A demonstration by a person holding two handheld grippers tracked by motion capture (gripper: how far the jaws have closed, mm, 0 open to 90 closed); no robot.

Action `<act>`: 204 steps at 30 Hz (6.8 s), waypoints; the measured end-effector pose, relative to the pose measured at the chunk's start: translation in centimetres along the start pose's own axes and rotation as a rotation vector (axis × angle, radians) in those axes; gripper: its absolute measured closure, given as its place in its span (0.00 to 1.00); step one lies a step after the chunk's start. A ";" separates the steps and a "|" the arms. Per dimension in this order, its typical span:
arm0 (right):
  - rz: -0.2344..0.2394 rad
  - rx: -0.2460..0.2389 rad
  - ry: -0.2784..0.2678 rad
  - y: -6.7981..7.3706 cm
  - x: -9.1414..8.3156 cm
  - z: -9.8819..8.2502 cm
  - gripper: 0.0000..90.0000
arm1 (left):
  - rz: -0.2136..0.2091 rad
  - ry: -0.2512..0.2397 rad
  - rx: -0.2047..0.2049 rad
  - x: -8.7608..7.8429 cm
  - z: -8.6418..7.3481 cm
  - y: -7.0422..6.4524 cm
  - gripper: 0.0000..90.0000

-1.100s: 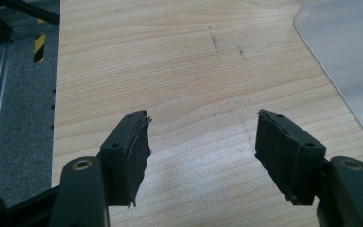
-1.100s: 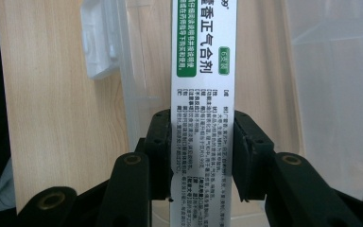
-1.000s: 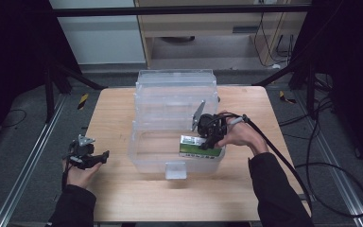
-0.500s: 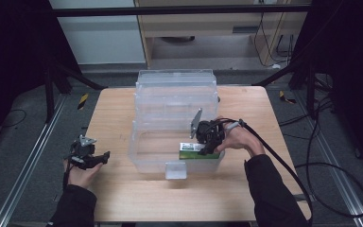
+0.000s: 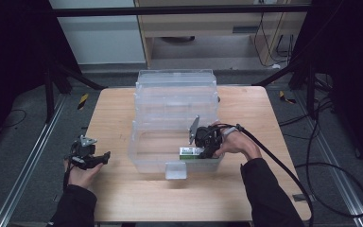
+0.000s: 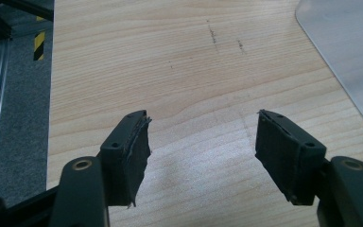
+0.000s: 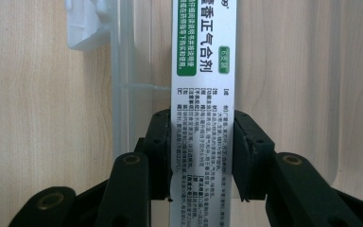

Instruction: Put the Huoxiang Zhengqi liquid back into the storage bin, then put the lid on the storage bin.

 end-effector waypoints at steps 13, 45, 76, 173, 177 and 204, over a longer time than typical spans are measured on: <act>-0.028 0.071 -0.028 -0.2 -0.6 -0.2 0.61 | -0.002 0.005 0.007 0.1 -0.1 -0.3 0.39; -0.300 0.358 -0.572 -0.1 -9.6 0.6 0.48 | -0.041 -0.014 0.001 -0.1 0.4 -0.8 0.44; -0.229 0.286 -0.504 1.6 -6.2 2.1 0.52 | -0.099 -0.085 0.037 -1.9 2.2 -2.4 0.48; 0.072 0.073 -0.128 3.4 0.8 4.1 0.81 | -0.338 -0.206 0.442 -5.2 17.1 -9.1 0.43; 0.074 0.070 -0.133 3.4 0.8 4.1 0.81 | -0.367 -0.194 0.483 -5.2 17.8 -9.8 0.43; 0.083 0.066 -0.133 3.3 0.8 4.1 0.81 | -0.415 -0.107 0.716 -3.8 22.3 -11.8 0.44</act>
Point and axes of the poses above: each handheld gripper's, and its own axes: x roughly forward along the jaws, z roughly out of its top, y roughly to its left, the point moved 10 cm from there along x, roughly forward along the jaws, and after that the axes turned 5 degrees about -x, right-handed, at the moved point
